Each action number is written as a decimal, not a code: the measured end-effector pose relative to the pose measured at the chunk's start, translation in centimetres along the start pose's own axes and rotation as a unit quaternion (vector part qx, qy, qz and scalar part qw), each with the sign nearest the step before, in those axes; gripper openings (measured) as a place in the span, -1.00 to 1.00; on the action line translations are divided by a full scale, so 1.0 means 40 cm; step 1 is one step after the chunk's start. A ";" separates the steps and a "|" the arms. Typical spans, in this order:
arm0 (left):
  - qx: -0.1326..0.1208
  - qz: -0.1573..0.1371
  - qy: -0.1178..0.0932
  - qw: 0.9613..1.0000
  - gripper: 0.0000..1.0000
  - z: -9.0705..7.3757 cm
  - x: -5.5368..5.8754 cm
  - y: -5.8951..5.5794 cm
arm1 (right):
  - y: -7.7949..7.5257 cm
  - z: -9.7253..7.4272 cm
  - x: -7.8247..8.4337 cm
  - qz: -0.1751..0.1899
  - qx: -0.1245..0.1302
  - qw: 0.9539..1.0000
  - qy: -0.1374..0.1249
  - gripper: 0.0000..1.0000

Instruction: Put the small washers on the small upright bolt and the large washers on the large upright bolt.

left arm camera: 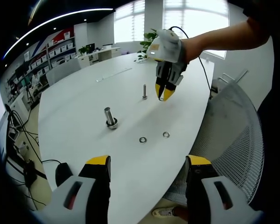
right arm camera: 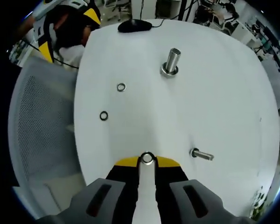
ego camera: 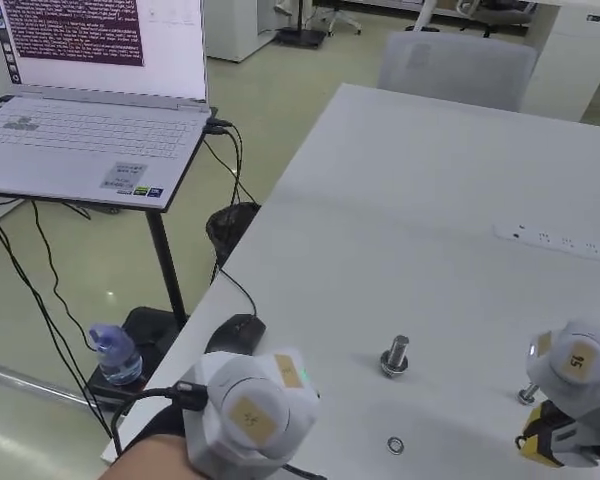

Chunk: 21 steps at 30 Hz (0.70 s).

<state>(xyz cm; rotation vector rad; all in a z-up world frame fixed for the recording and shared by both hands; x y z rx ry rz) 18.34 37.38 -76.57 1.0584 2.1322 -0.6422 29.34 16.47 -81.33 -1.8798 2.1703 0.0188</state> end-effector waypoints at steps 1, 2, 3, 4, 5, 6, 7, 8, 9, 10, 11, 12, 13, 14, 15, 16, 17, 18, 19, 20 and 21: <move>-0.001 0.000 0.002 1.000 0.31 0.001 0.001 0.002 | -0.007 -0.001 0.005 0.004 0.000 1.000 0.001 -0.76; -0.001 -0.001 0.002 1.000 0.31 0.001 0.001 0.003 | -0.018 -0.006 0.013 0.009 0.003 1.000 0.002 -0.76; 0.000 -0.002 0.002 1.000 0.32 0.003 0.002 0.004 | -0.027 -0.009 0.018 0.011 0.006 1.000 0.003 -0.76; -0.001 -0.002 0.003 1.000 0.32 0.004 0.003 0.005 | -0.039 -0.014 0.026 0.014 0.009 1.000 0.004 -0.76; -0.002 -0.002 0.004 1.000 0.33 0.004 0.005 0.006 | -0.043 -0.015 0.027 0.015 0.011 1.000 0.004 -0.76; -0.002 -0.002 0.006 1.000 0.33 0.006 0.007 0.007 | -0.055 -0.020 0.031 0.018 0.014 1.000 0.002 -0.75; -0.002 -0.002 0.007 1.000 0.33 0.007 0.008 0.007 | -0.061 -0.024 0.033 0.021 0.016 1.000 0.002 -0.75; -0.003 -0.002 0.007 1.000 0.34 0.008 0.008 0.008 | -0.073 -0.028 0.036 0.024 0.020 1.000 0.002 -0.75; -0.004 -0.001 0.006 1.000 0.35 0.009 0.008 0.009 | -0.081 -0.032 0.038 0.025 0.023 0.999 0.001 -0.75; -0.004 -0.001 0.008 1.000 0.36 0.012 0.011 0.010 | -0.090 -0.034 0.039 0.028 0.025 0.999 0.000 -0.75; -0.004 -0.002 0.009 1.000 0.37 0.013 0.012 0.010 | -0.098 -0.039 0.038 0.032 0.027 0.999 -0.001 -0.75; -0.003 -0.001 0.009 1.000 0.38 0.016 0.012 0.011 | -0.104 -0.041 0.038 0.034 0.028 0.999 -0.001 -0.75; -0.004 -0.001 0.008 1.000 0.39 0.017 0.012 0.012 | -0.114 -0.045 0.037 0.035 0.032 0.999 -0.003 -0.75; -0.004 -0.001 0.009 1.000 0.40 0.019 0.013 0.014 | -0.120 -0.048 0.036 0.037 0.034 0.999 -0.004 -0.75; -0.005 -0.002 0.011 1.000 0.40 0.020 0.014 0.016 | -0.124 -0.051 0.034 0.038 0.035 0.999 -0.006 -0.75; -0.006 -0.002 0.012 1.000 0.40 0.021 0.014 0.018 | -0.132 -0.053 0.031 0.041 0.037 0.998 -0.008 -0.75; -0.006 -0.003 0.013 1.000 0.40 0.022 0.015 0.019 | -0.137 -0.054 0.029 0.042 0.038 0.998 -0.009 -0.75; -0.006 -0.004 0.014 1.000 0.40 0.023 0.015 0.020 | -0.143 -0.054 0.026 0.043 0.039 0.998 -0.011 -0.75; -0.005 -0.005 0.014 1.000 0.40 0.024 0.015 0.020 | -0.147 -0.054 0.024 0.043 0.040 0.998 -0.011 -0.75; -0.005 -0.004 0.015 1.000 0.40 0.025 0.015 0.019 | -0.151 -0.055 0.020 0.043 0.042 0.998 -0.012 -0.75; -0.004 -0.004 0.015 1.000 0.40 0.026 0.015 0.019 | -0.154 -0.054 0.016 0.044 0.041 0.998 -0.013 -0.75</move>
Point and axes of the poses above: the centre of the closed fingertips' face, and the gripper's own axes: z roughly forward along the fingers, y roughly to its left, x roughly out of its underside, the point moved 2 cm from there along -z, roughly backward along the fingers, and after that the axes turned 9 degrees about x, right-handed, at the moved point
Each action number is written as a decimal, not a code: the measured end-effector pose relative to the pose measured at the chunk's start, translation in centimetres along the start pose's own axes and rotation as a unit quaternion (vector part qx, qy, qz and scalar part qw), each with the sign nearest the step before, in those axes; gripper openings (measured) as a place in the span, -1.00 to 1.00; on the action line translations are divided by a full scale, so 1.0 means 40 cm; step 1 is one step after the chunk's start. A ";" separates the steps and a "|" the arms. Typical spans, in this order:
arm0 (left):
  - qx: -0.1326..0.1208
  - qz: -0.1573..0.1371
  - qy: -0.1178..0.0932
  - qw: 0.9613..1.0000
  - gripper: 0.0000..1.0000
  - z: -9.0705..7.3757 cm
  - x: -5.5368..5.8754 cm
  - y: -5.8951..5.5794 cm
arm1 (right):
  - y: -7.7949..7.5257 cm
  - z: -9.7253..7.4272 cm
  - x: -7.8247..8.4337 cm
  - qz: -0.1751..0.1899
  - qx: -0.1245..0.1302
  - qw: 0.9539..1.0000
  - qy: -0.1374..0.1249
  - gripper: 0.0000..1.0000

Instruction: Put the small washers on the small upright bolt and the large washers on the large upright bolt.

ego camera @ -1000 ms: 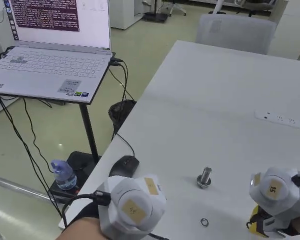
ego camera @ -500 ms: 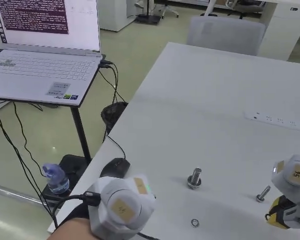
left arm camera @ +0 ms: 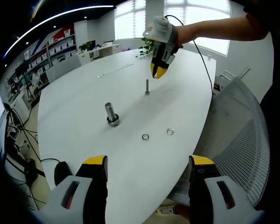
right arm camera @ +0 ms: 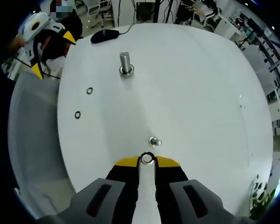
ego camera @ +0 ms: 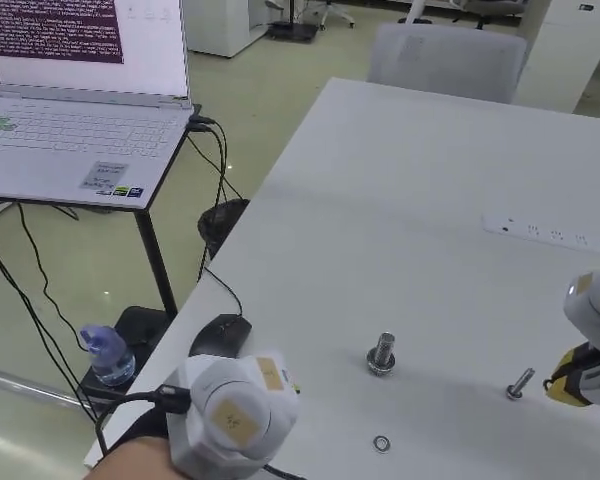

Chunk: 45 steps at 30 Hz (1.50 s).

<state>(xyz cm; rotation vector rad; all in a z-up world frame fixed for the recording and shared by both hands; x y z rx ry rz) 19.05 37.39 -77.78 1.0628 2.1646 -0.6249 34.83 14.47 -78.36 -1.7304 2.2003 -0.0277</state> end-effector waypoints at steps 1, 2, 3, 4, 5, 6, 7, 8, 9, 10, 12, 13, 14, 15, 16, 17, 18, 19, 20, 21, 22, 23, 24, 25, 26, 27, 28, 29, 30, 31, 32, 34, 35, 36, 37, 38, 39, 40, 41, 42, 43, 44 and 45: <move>0.000 0.000 0.000 1.000 0.40 0.001 -0.001 0.000 | -0.002 0.001 -0.006 0.000 0.000 1.000 -0.002 -0.75; 0.001 0.000 0.000 1.000 0.40 0.002 -0.001 0.000 | -0.004 0.002 -0.008 0.000 0.000 1.000 -0.003 -0.75; 0.001 -0.001 0.000 1.000 0.41 0.003 0.000 0.001 | -0.007 0.004 -0.012 -0.002 0.002 1.000 -0.004 -0.75; 0.002 -0.002 0.001 1.000 0.41 0.004 0.001 0.002 | -0.010 0.005 -0.015 -0.003 0.003 1.000 -0.005 -0.75; 0.003 -0.002 0.000 1.000 0.43 0.004 0.001 0.002 | -0.011 0.005 -0.018 -0.003 0.004 1.000 -0.005 -0.75; 0.004 -0.003 -0.001 1.000 0.44 0.005 0.000 0.002 | -0.014 0.006 -0.022 -0.004 0.003 1.000 -0.007 -0.75; 0.004 -0.003 -0.001 1.000 0.45 0.004 -0.001 0.003 | -0.015 0.006 -0.025 -0.004 0.004 1.000 -0.008 -0.75; 0.002 -0.002 0.001 1.000 0.46 0.004 0.001 0.006 | -0.018 0.008 -0.029 -0.005 0.004 1.000 -0.009 -0.75; 0.002 -0.001 0.002 1.000 0.46 0.005 0.002 0.007 | -0.018 0.008 -0.030 -0.005 0.003 1.000 -0.008 -0.75; 0.003 -0.001 0.003 1.000 0.46 0.005 0.002 0.008 | -0.019 0.010 -0.032 -0.006 0.002 1.000 -0.008 -0.75; 0.006 -0.003 0.004 1.000 0.46 0.006 0.004 0.007 | -0.021 0.013 -0.033 -0.009 0.002 1.000 -0.008 -0.75; 0.006 -0.004 0.005 1.000 0.47 0.007 0.005 0.007 | -0.023 0.015 -0.033 -0.010 0.003 1.000 -0.007 -0.75; 0.006 -0.003 0.006 1.000 0.47 0.007 0.005 0.006 | -0.026 0.017 -0.034 -0.011 0.005 1.000 -0.007 -0.75; 0.007 -0.004 0.006 1.000 0.47 0.008 0.006 0.006 | -0.027 0.020 -0.035 -0.010 0.005 1.000 -0.006 -0.75; 0.008 -0.004 0.006 1.000 0.47 0.008 0.006 0.005 | -0.028 0.023 -0.035 -0.013 0.004 1.000 -0.006 -0.75; 0.010 -0.004 0.007 1.000 0.46 0.009 0.007 0.004 | -0.031 0.024 -0.036 -0.015 0.008 1.000 -0.006 -0.75; 0.010 -0.003 0.008 1.000 0.46 0.009 0.007 0.004 | -0.035 0.027 -0.036 -0.015 0.009 1.000 -0.006 -0.75; 0.010 -0.002 0.008 1.000 0.46 0.009 0.007 0.004 | -0.034 0.029 -0.036 -0.013 0.005 1.000 -0.004 -0.75; 0.011 -0.004 0.008 1.000 0.46 0.009 0.007 0.004 | -0.032 0.033 -0.035 -0.011 0.002 1.000 -0.003 -0.75; 0.011 -0.004 0.008 1.000 0.45 0.010 0.008 0.004 | -0.032 0.037 -0.033 -0.014 0.003 1.000 -0.001 -0.75; 0.011 -0.003 0.008 1.000 0.45 0.011 0.008 0.005 | -0.032 0.040 -0.032 -0.016 0.003 1.000 0.000 -0.75; 0.011 -0.002 0.009 1.000 0.44 0.011 0.008 0.006 | -0.032 0.043 -0.031 -0.016 0.002 1.000 0.002 -0.75; 0.012 -0.002 0.009 1.000 0.44 0.011 0.007 0.007 | -0.031 0.045 -0.031 -0.016 0.001 1.000 0.001 -0.75; 0.012 -0.002 0.009 1.000 0.44 0.011 0.007 0.008 | -0.031 0.048 -0.031 -0.014 0.001 1.000 0.001 -0.75; 0.011 -0.002 0.009 1.000 0.44 0.010 0.007 0.010 | -0.030 0.052 -0.029 -0.014 -0.001 1.000 0.002 -0.75; 0.011 -0.002 0.009 1.000 0.43 0.010 0.007 0.012 | -0.028 0.056 -0.028 -0.015 -0.002 1.000 0.003 -0.75; 0.010 -0.003 0.009 1.000 0.43 0.009 0.007 0.014 | -0.025 0.061 -0.026 -0.016 -0.004 1.000 0.006 -0.75; 0.010 -0.003 0.009 1.000 0.43 0.008 0.007 0.015 | -0.025 0.064 -0.026 -0.019 -0.004 1.000 0.006 -0.75; 0.009 -0.003 0.008 1.000 0.43 0.007 0.007 0.016 | -0.024 0.068 -0.025 -0.019 -0.004 1.000 0.008 -0.75; 0.009 -0.004 0.008 1.000 0.43 0.006 0.007 0.016 | -0.024 0.070 -0.025 -0.020 -0.005 1.000 0.008 -0.75; 0.009 -0.004 0.009 1.000 0.42 0.005 0.007 0.016 | -0.023 0.072 -0.025 -0.021 -0.006 1.000 0.009 -0.75; 0.009 -0.005 0.010 1.000 0.42 0.004 0.009 0.016 | -0.022 0.079 -0.026 -0.022 -0.007 1.000 0.009 -0.75; 0.009 -0.006 0.010 1.000 0.41 0.003 0.010 0.016 | -0.020 0.082 -0.025 -0.023 -0.008 1.000 0.010 -0.75; 0.009 -0.007 0.010 1.000 0.41 0.003 0.012 0.015 | -0.020 0.090 -0.023 -0.026 -0.009 1.000 0.012 -0.75; 0.009 -0.008 0.012 1.000 0.40 0.003 0.015 0.015 | -0.021 0.094 -0.023 -0.027 -0.009 1.000 0.013 -0.75; 0.009 -0.008 0.013 1.000 0.40 0.003 0.017 0.015 | -0.019 0.099 -0.021 -0.028 -0.010 0.999 0.015 -0.75; 0.010 -0.009 0.013 1.000 0.40 0.004 0.018 0.014 | -0.018 0.103 -0.019 -0.028 -0.011 0.999 0.017 -0.75; 0.011 -0.009 0.013 1.000 0.39 0.004 0.020 0.013 | -0.017 0.110 -0.017 -0.031 -0.012 0.999 0.018 -0.75; 0.011 -0.010 0.014 1.000 0.39 0.004 0.022 0.013 | -0.017 0.113 -0.016 -0.033 -0.012 0.999 0.019 -0.75; 0.012 -0.010 0.015 1.000 0.38 0.005 0.024 0.013 | -0.016 0.119 -0.015 -0.033 -0.014 0.999 0.021 -0.75; 0.012 -0.011 0.016 1.000 0.38 0.005 0.025 0.013 | -0.015 0.122 -0.014 -0.033 -0.016 0.999 0.022 -0.75; 0.012 -0.011 0.017 1.000 0.38 0.005 0.026 0.014 | -0.015 0.125 -0.014 -0.035 -0.016 0.999 0.022 -0.75; 0.012 -0.013 0.016 1.000 0.38 0.005 0.026 0.015 | -0.014 0.130 -0.012 -0.035 -0.017 0.999 0.025 -0.75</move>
Point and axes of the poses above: the centre of the closed fingertips' face, and the gripper's own axes: z roughly forward along the fingers, y roughly to its left, x roughly out of its underside, the point moved 2 cm from there along -z, roughly backward along the fingers, and after that the axes turned 9 degrees about x, right-handed, at the moved point
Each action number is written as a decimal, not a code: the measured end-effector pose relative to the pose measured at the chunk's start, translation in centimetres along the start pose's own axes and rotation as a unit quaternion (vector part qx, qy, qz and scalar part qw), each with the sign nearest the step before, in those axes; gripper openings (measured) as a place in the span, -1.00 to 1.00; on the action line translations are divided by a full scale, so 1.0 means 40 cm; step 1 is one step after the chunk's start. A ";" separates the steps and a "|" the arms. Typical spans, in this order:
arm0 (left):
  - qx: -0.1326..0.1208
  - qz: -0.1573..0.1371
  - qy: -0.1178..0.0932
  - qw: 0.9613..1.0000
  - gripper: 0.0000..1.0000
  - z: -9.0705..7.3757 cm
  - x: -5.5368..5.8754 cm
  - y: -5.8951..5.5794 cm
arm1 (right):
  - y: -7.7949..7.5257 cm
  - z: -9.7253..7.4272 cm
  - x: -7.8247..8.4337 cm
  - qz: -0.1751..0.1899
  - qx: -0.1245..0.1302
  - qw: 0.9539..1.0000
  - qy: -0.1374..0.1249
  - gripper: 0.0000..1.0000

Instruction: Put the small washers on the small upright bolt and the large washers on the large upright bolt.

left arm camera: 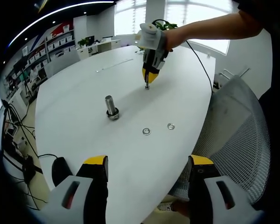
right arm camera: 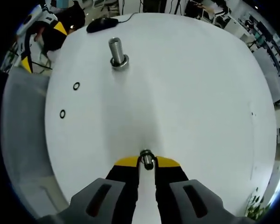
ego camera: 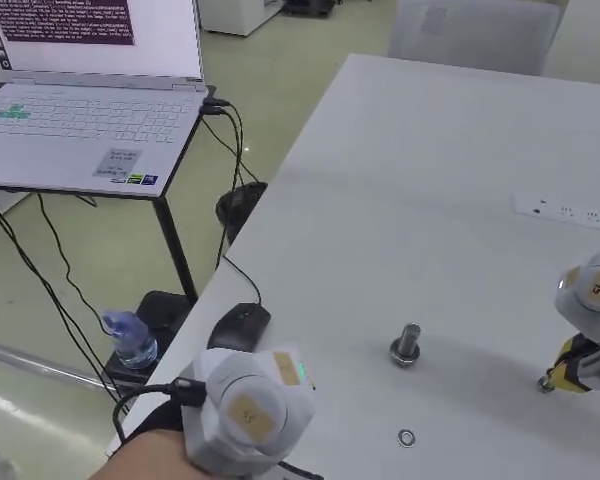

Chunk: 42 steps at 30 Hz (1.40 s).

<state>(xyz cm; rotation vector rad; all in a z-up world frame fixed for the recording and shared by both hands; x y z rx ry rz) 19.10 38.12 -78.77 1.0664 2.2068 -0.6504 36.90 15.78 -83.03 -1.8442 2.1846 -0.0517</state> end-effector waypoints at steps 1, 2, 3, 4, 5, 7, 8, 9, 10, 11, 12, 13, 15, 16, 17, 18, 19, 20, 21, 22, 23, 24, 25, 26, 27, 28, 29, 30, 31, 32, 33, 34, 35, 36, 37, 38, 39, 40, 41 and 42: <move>0.000 0.000 0.000 1.000 0.38 0.000 0.000 0.000 | 0.001 0.004 0.000 0.000 -0.001 1.000 0.001 -0.75; 0.001 -0.001 0.000 1.000 0.38 0.000 0.001 0.000 | 0.002 0.009 0.001 0.000 -0.002 1.000 0.001 -0.75; 0.001 -0.001 0.002 1.000 0.37 0.000 0.003 0.000 | 0.003 0.014 0.002 -0.002 -0.002 1.000 0.002 -0.75; 0.001 -0.001 0.003 1.000 0.37 0.000 0.005 0.001 | 0.003 0.021 0.006 -0.005 -0.003 1.000 0.007 -0.75; 0.001 -0.001 0.003 1.000 0.37 -0.001 0.006 0.001 | 0.005 0.023 0.005 -0.005 -0.005 1.000 0.008 -0.75; 0.000 -0.003 0.002 1.000 0.37 -0.003 0.007 0.003 | 0.008 0.030 0.005 -0.003 -0.008 1.000 0.009 -0.75; -0.001 -0.004 0.001 1.000 0.37 -0.005 0.007 0.003 | 0.010 0.033 0.005 -0.006 -0.008 1.000 0.011 -0.75; -0.001 -0.005 0.001 1.000 0.37 -0.005 0.008 0.004 | 0.011 0.035 0.006 -0.007 -0.008 1.000 0.012 -0.75; -0.002 -0.006 0.002 1.000 0.37 -0.006 0.010 0.004 | 0.012 0.039 0.006 -0.009 -0.008 1.000 0.012 -0.75; -0.002 -0.007 0.003 1.000 0.36 -0.006 0.011 0.005 | 0.013 0.042 0.005 -0.008 -0.009 1.000 0.012 -0.75; -0.002 -0.007 0.003 1.000 0.36 -0.006 0.013 0.005 | 0.014 0.042 0.006 -0.008 -0.010 1.000 0.012 -0.75; -0.002 -0.008 0.003 1.000 0.36 -0.006 0.014 0.004 | 0.012 0.042 0.002 -0.006 -0.009 1.000 0.010 -0.75; -0.001 -0.009 0.003 1.000 0.36 -0.005 0.017 0.004 | 0.011 0.042 0.001 -0.007 -0.009 1.000 0.008 -0.74; -0.001 -0.009 0.004 1.000 0.36 -0.003 0.018 0.003 | 0.011 0.042 0.000 -0.008 -0.009 1.000 0.009 -0.74; -0.001 -0.009 0.004 1.000 0.35 -0.002 0.019 0.001 | 0.012 0.042 -0.001 -0.012 -0.009 1.000 0.009 -0.74; 0.000 -0.009 0.005 1.000 0.35 -0.002 0.019 0.000 | 0.012 0.042 -0.001 -0.013 -0.008 1.000 0.009 -0.74; 0.001 -0.008 0.005 1.000 0.34 -0.002 0.019 -0.002 | 0.011 0.043 -0.001 -0.013 -0.008 1.000 0.010 -0.74; 0.001 -0.008 0.005 1.000 0.34 -0.002 0.018 -0.003 | 0.011 0.043 -0.001 -0.012 -0.008 1.000 0.009 -0.74; 0.001 -0.008 0.005 1.000 0.34 -0.002 0.018 -0.003 | 0.011 0.043 -0.001 -0.011 -0.009 1.000 0.009 -0.74; 0.001 -0.008 0.004 1.000 0.33 -0.003 0.018 -0.003 | 0.011 0.043 -0.001 -0.008 -0.009 1.000 0.008 -0.74; 0.001 -0.007 0.004 1.000 0.33 -0.004 0.016 -0.004 | 0.011 0.043 -0.001 -0.007 -0.010 1.000 0.008 -0.74; 0.002 -0.007 0.004 1.000 0.32 -0.004 0.016 -0.004 | 0.012 0.043 0.000 -0.006 -0.011 1.000 0.007 -0.74; 0.002 -0.006 0.003 1.000 0.31 -0.005 0.015 -0.005 | 0.012 0.043 0.000 -0.005 -0.011 1.000 0.007 -0.74; 0.002 -0.006 0.003 1.000 0.31 -0.006 0.014 -0.006 | 0.012 0.043 0.000 -0.004 -0.011 1.000 0.007 -0.74; 0.002 -0.006 0.003 1.000 0.30 -0.007 0.014 -0.007 | 0.013 0.041 0.001 -0.004 -0.011 1.000 0.007 -0.74; 0.002 -0.006 0.003 1.000 0.30 -0.008 0.013 -0.009 | 0.014 0.040 0.001 -0.005 -0.011 1.000 0.007 -0.74; 0.002 -0.006 0.003 1.000 0.30 -0.010 0.014 -0.010 | 0.015 0.039 0.001 -0.006 -0.010 1.000 0.007 -0.74; 0.002 -0.006 0.003 1.000 0.29 -0.011 0.015 -0.012 | 0.016 0.039 0.001 -0.005 -0.010 1.000 0.008 -0.74; 0.003 -0.006 0.003 1.000 0.29 -0.011 0.015 -0.014 | 0.017 0.037 0.001 -0.006 -0.009 1.000 0.008 -0.74; 0.004 -0.006 0.003 1.000 0.29 -0.012 0.016 -0.018 | 0.018 0.036 0.001 -0.009 -0.008 1.000 0.008 -0.73; 0.004 -0.006 0.003 1.000 0.29 -0.013 0.016 -0.020 | 0.017 0.036 0.000 -0.012 -0.005 1.000 0.008 -0.73; 0.004 -0.006 0.004 1.000 0.28 -0.013 0.018 -0.022 | 0.017 0.036 0.000 -0.014 -0.004 1.000 0.008 -0.73; 0.004 -0.006 0.004 1.000 0.28 -0.013 0.019 -0.024 | 0.017 0.036 0.001 -0.015 -0.005 1.000 0.008 -0.71; 0.003 -0.007 0.004 1.000 0.29 -0.013 0.020 -0.023 | 0.017 0.036 0.001 -0.013 -0.006 1.000 0.009 -0.69; 0.002 -0.008 0.004 1.000 0.29 -0.014 0.020 -0.024 | 0.014 0.035 0.002 -0.012 -0.003 1.000 0.009 -0.65; 0.003 -0.008 0.001 1.000 0.28 -0.015 0.019 -0.025 | 0.013 0.033 0.000 -0.013 -0.001 1.000 0.007 -0.63; 0.003 -0.009 0.001 1.000 0.28 -0.015 0.018 -0.025 | 0.011 0.030 0.000 -0.012 -0.001 1.000 0.005 -0.63; 0.003 -0.009 0.001 1.000 0.28 -0.016 0.019 -0.026 | 0.012 0.028 -0.001 -0.010 -0.003 1.000 0.004 -0.61; 0.002 -0.008 0.003 1.000 0.28 -0.016 0.020 -0.026 | 0.011 0.028 0.000 -0.008 -0.005 1.000 0.004 -0.59; 0.002 -0.007 0.004 1.000 0.28 -0.016 0.021 -0.026 | 0.011 0.026 0.001 -0.009 -0.005 1.000 0.003 -0.58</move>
Point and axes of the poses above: the centre of the closed fingertips' face, and the gripper's own axes: z roughly forward along the fingers, y roughly to its left, x roughly out of its underside, the point moved 2 cm from there along -z, roughly backward along the fingers, and after that the axes turned 9 degrees about x, right-handed, at the moved point
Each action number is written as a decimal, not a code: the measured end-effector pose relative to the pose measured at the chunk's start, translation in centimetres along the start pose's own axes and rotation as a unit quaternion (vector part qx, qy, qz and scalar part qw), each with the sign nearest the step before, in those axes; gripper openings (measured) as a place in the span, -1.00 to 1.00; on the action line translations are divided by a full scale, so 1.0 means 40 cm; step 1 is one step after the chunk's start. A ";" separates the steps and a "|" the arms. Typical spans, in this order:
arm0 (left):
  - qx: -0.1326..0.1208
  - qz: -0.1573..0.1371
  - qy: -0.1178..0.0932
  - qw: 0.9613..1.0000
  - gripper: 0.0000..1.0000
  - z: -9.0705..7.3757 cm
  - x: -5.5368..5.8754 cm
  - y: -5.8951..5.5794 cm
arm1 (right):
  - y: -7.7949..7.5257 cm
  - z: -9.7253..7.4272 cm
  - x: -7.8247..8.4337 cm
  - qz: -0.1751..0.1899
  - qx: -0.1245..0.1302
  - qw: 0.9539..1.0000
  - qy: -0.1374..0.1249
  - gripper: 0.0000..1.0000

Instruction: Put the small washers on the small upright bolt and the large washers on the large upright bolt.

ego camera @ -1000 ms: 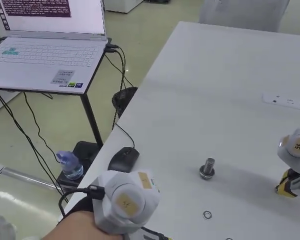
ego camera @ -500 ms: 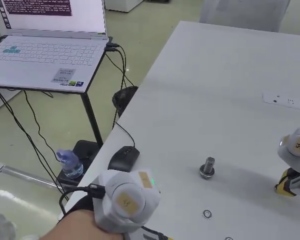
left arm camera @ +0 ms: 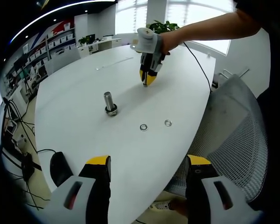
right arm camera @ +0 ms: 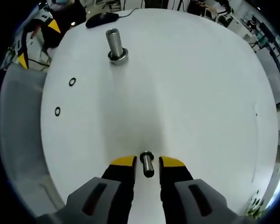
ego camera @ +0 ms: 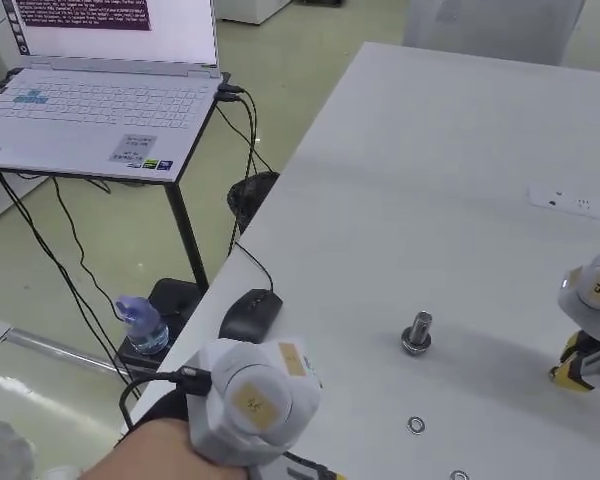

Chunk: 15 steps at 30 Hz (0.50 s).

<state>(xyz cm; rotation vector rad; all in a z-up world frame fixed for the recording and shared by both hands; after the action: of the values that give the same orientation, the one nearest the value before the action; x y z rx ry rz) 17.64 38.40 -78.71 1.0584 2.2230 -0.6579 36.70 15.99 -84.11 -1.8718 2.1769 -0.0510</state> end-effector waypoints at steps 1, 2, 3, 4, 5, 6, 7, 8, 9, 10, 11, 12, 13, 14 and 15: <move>0.000 0.000 0.000 1.000 0.27 0.000 0.000 0.000 | 0.000 -0.002 0.001 -0.002 -0.001 1.000 0.000 -0.57; 0.000 -0.001 -0.001 1.000 0.27 0.000 -0.001 0.000 | 0.000 -0.004 0.001 -0.002 -0.001 1.000 0.000 -0.56; -0.001 -0.001 -0.002 1.000 0.28 -0.001 -0.002 0.000 | 0.000 -0.005 0.001 -0.003 -0.002 1.000 -0.001 -0.56; -0.002 -0.001 -0.003 1.000 0.28 -0.002 -0.003 0.001 | -0.002 -0.008 0.002 -0.011 -0.001 1.000 -0.001 -0.56; -0.005 -0.002 -0.007 1.000 0.29 -0.004 -0.007 0.003 | -0.002 -0.009 0.002 -0.016 -0.001 1.000 -0.001 -0.56; -0.006 -0.004 -0.010 1.000 0.28 -0.005 -0.010 0.004 | -0.002 -0.010 0.002 -0.016 0.000 1.000 -0.001 -0.55; -0.007 -0.004 -0.012 1.000 0.29 -0.007 -0.012 0.005 | -0.003 -0.012 0.001 -0.015 -0.001 1.000 -0.002 -0.54; -0.008 -0.003 -0.012 1.000 0.29 -0.008 -0.014 0.005 | -0.004 -0.016 -0.004 -0.013 -0.002 1.000 -0.008 -0.53; -0.008 0.000 -0.012 1.000 0.30 -0.008 -0.016 0.004 | -0.004 -0.019 -0.007 -0.014 -0.002 1.000 -0.009 -0.53; -0.008 0.001 -0.012 1.000 0.30 -0.008 -0.017 0.004 | -0.005 -0.024 -0.011 -0.017 -0.001 1.000 -0.012 -0.52; -0.008 0.002 -0.013 1.000 0.30 -0.009 -0.018 0.004 | -0.006 -0.028 -0.015 -0.018 0.001 1.000 -0.014 -0.51; -0.008 0.002 -0.013 1.000 0.31 -0.009 -0.020 0.004 | -0.006 -0.035 -0.021 -0.019 0.001 1.000 -0.018 -0.50; -0.008 0.003 -0.014 1.000 0.31 -0.009 -0.021 0.003 | -0.004 -0.040 -0.027 -0.021 0.001 1.000 -0.022 -0.49; -0.008 0.004 -0.016 1.000 0.32 -0.009 -0.023 0.003 | -0.003 -0.045 -0.035 -0.023 0.002 0.999 -0.027 -0.47; -0.008 0.005 -0.018 1.000 0.32 -0.009 -0.026 0.002 | -0.001 -0.053 -0.045 -0.021 0.002 0.999 -0.033 -0.46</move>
<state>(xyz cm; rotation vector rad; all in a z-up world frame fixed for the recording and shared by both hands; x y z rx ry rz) 18.13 38.12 -77.75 1.0409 2.1878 -0.6503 36.49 17.44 -81.73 -1.8898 2.0922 -0.0027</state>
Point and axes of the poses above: the centre of the closed fingertips' face, and the gripper's own axes: z roughly forward along the fingers, y roughly to its left, x roughly out of its underside, the point moved 2 cm from there along -z, roughly backward along the fingers, and after that the axes turned 9 degrees about x, right-handed, at the moved point
